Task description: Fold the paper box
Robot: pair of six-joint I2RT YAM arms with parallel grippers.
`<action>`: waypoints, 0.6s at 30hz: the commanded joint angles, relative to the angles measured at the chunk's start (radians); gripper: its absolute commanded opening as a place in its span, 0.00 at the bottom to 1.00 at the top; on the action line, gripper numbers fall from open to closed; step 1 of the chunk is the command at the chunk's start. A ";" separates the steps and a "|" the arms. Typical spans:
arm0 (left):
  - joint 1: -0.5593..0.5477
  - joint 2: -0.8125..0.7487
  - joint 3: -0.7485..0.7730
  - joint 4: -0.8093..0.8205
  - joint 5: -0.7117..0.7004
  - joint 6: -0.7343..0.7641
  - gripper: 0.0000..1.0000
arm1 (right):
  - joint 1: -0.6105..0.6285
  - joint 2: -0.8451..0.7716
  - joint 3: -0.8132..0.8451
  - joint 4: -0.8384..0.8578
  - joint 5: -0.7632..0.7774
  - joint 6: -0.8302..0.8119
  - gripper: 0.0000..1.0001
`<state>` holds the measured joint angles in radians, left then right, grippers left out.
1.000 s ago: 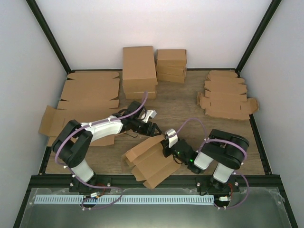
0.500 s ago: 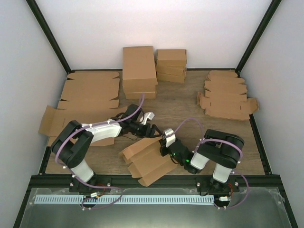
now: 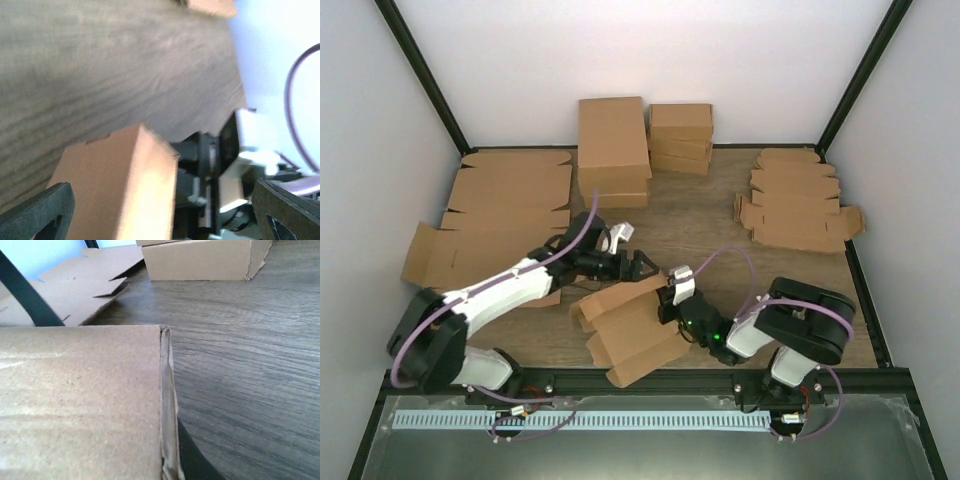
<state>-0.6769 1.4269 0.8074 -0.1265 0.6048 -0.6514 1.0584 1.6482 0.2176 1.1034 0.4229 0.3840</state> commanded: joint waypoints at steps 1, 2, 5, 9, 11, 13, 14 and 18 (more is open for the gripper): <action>-0.004 -0.161 0.159 -0.223 -0.184 0.067 1.00 | 0.005 -0.115 0.004 -0.120 0.008 0.112 0.01; -0.004 -0.193 0.197 -0.278 -0.216 0.089 1.00 | 0.001 -0.141 0.010 -0.171 0.007 0.154 0.01; -0.004 -0.289 0.302 -0.425 -0.277 0.149 1.00 | -0.021 -0.210 0.011 -0.268 -0.036 0.274 0.01; -0.004 -0.411 0.368 -0.565 -0.330 0.139 1.00 | -0.072 -0.321 -0.011 -0.385 -0.064 0.456 0.01; -0.003 -0.475 0.368 -0.602 -0.334 0.104 1.00 | -0.104 -0.386 -0.018 -0.441 -0.077 0.541 0.01; -0.004 -0.539 0.368 -0.637 -0.343 0.057 1.00 | -0.138 -0.427 -0.016 -0.503 -0.086 0.623 0.01; -0.004 -0.572 0.368 -0.653 -0.347 0.037 1.00 | -0.152 -0.441 -0.007 -0.545 -0.082 0.665 0.01; -0.004 -0.705 0.340 -0.678 -0.312 -0.038 1.00 | -0.178 -0.475 0.073 -0.734 -0.012 0.814 0.01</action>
<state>-0.6796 0.8165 1.1725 -0.7143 0.2844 -0.6041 0.9005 1.1999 0.2062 0.5896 0.3439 0.9787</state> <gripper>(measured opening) 0.999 0.051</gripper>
